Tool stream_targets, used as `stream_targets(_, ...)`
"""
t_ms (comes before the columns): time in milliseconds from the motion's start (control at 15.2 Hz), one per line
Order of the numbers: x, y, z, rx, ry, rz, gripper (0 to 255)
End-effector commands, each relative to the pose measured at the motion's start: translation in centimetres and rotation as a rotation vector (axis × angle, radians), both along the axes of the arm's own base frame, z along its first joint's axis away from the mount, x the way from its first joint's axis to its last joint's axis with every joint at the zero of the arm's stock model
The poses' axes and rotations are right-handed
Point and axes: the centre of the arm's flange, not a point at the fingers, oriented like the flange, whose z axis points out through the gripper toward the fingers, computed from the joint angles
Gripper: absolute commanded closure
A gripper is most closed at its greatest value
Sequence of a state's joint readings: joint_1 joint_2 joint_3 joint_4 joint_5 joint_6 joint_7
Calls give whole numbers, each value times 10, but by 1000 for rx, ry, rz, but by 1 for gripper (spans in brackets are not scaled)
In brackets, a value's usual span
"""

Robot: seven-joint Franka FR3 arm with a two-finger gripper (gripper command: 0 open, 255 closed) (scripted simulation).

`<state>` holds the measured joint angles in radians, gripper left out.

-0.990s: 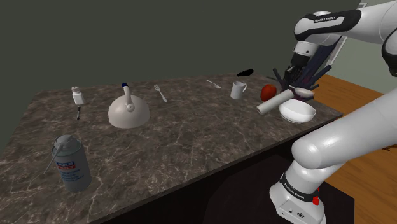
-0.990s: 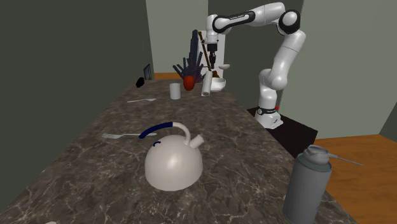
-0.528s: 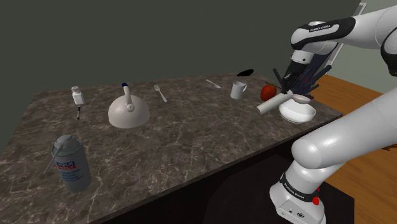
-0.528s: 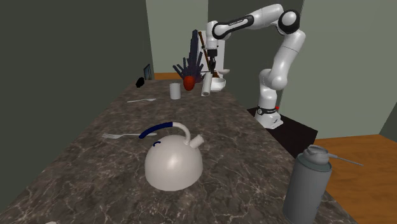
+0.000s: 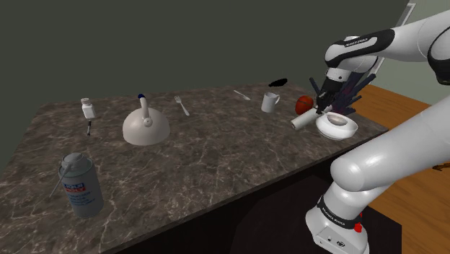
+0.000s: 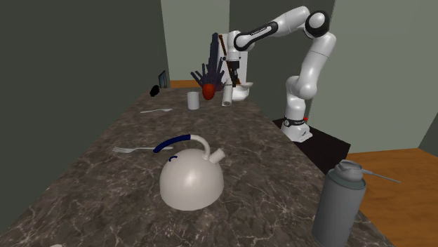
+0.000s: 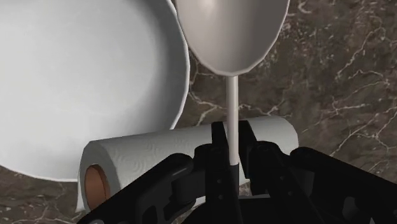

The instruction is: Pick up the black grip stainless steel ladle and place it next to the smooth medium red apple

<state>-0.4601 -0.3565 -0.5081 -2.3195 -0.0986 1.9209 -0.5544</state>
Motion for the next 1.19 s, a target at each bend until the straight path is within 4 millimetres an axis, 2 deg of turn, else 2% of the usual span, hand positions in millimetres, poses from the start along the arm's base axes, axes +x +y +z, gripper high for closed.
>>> stream_targets(0, 0, 0, -11, 1, 1, 0, 255)
stream_targets(1122, 0, 0, -100, 1, 1, 0, 255)
